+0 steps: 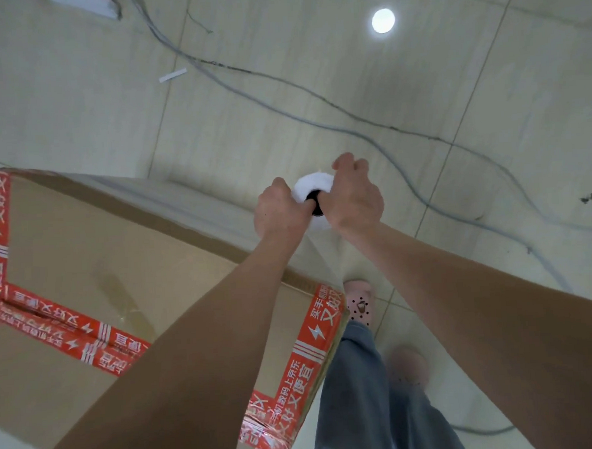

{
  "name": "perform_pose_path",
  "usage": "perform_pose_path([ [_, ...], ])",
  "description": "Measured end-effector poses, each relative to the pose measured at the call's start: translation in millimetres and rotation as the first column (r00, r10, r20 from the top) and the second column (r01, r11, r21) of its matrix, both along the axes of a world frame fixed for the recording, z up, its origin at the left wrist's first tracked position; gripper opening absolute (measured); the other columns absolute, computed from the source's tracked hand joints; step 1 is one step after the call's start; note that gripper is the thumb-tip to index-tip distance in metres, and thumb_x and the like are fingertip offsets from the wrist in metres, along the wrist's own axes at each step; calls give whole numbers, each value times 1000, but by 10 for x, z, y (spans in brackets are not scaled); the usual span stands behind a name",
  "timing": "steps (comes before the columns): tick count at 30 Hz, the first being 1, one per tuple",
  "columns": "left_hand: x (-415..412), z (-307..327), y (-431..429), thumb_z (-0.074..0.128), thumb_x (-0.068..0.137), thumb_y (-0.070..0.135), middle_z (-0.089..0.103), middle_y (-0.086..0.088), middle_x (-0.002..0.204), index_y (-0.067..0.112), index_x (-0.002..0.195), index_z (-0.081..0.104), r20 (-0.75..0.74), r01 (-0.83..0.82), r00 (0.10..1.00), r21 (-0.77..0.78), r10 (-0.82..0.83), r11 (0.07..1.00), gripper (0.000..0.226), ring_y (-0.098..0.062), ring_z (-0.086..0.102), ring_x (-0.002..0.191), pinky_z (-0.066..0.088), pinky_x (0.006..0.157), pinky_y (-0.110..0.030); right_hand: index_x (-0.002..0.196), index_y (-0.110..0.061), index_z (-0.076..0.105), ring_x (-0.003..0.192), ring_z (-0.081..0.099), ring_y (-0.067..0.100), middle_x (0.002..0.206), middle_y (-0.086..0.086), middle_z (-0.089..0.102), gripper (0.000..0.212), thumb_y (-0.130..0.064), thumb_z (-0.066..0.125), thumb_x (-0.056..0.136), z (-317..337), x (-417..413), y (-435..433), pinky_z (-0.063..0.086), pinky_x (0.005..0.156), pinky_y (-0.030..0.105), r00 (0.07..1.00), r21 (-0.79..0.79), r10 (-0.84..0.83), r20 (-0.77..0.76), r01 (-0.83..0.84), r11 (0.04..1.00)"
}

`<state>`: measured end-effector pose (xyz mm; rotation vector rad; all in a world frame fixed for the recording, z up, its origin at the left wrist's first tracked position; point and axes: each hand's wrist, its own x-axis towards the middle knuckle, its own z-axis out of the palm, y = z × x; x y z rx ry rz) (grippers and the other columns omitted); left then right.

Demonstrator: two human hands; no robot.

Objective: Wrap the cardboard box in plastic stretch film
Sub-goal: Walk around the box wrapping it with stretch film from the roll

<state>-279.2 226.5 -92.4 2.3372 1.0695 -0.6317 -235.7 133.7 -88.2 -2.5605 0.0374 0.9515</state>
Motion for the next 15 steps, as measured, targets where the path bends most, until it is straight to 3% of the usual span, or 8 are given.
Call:
perform_pose_path([
  [2,28,16,-5,66,80,26,56,-10,103,6,103,51,12,39,999,-5,-39,999,35,-25,53,82,35,62,-32,117,-18,45,95,59,30,118,7,45,36,-18,60,84,-20,-31,-30,41,69,33,998,-8,-32,-48,32,999],
  [7,174,16,25,60,85,16,49,-11,112,9,110,49,37,324,945,44,-326,945,29,-30,56,93,38,64,-35,110,-20,51,87,58,30,109,7,49,21,-21,48,90,-37,48,-17,37,70,32,994,21,108,29,-108,994],
  [12,284,-32,100,58,85,12,52,-10,109,8,109,51,-16,401,916,63,-401,914,25,-29,57,94,38,65,-32,119,-20,50,86,60,30,108,6,51,27,-22,50,92,-5,167,117,37,65,33,889,11,444,112,-448,894],
  [15,312,-48,135,58,83,12,54,-10,103,7,106,54,-35,361,933,48,-359,932,23,-29,58,92,37,65,-32,115,-13,47,87,59,30,110,5,54,24,-17,49,92,-36,206,136,33,64,32,888,9,439,136,-444,896],
])
